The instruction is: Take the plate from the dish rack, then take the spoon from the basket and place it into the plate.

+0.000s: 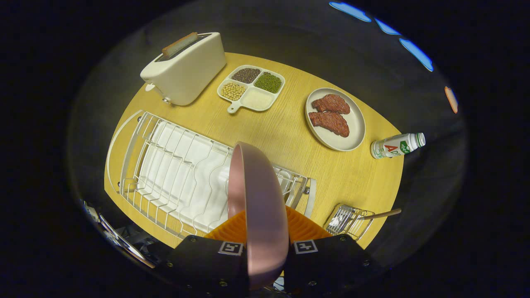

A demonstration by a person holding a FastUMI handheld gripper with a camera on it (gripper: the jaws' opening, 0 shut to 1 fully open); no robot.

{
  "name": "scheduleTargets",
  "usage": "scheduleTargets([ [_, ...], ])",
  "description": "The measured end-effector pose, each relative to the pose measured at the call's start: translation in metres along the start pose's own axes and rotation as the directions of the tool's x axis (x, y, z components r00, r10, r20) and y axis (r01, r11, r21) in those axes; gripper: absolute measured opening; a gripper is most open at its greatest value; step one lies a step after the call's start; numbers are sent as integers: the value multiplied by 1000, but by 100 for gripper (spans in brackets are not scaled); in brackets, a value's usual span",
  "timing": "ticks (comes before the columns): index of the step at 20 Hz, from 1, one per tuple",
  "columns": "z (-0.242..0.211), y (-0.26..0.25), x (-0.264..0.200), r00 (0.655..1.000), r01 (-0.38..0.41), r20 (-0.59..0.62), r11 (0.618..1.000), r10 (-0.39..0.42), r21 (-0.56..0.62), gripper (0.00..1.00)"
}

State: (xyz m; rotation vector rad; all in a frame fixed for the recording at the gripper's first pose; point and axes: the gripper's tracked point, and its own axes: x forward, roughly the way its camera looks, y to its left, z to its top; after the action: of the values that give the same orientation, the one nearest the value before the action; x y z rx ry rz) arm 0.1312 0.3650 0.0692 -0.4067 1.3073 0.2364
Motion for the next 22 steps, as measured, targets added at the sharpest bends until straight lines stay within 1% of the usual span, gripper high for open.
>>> scheduleTargets([
  [2,12,-6,-7,999,29,40,998,-27,-49,30],
  [4,17,-4,-19,998,6,55,999,-4,-47,30],
  [9,7,-10,-46,990,-96,103,995,94,13,30],
  [14,-27,-20,-81,961,-227,180,970,209,86,30],
  [17,-63,-23,-97,931,-331,212,932,297,146,30],
  [20,-108,-13,-102,889,-443,227,870,397,217,30],
  [22,-136,-7,-100,863,-499,239,827,445,260,30],
])
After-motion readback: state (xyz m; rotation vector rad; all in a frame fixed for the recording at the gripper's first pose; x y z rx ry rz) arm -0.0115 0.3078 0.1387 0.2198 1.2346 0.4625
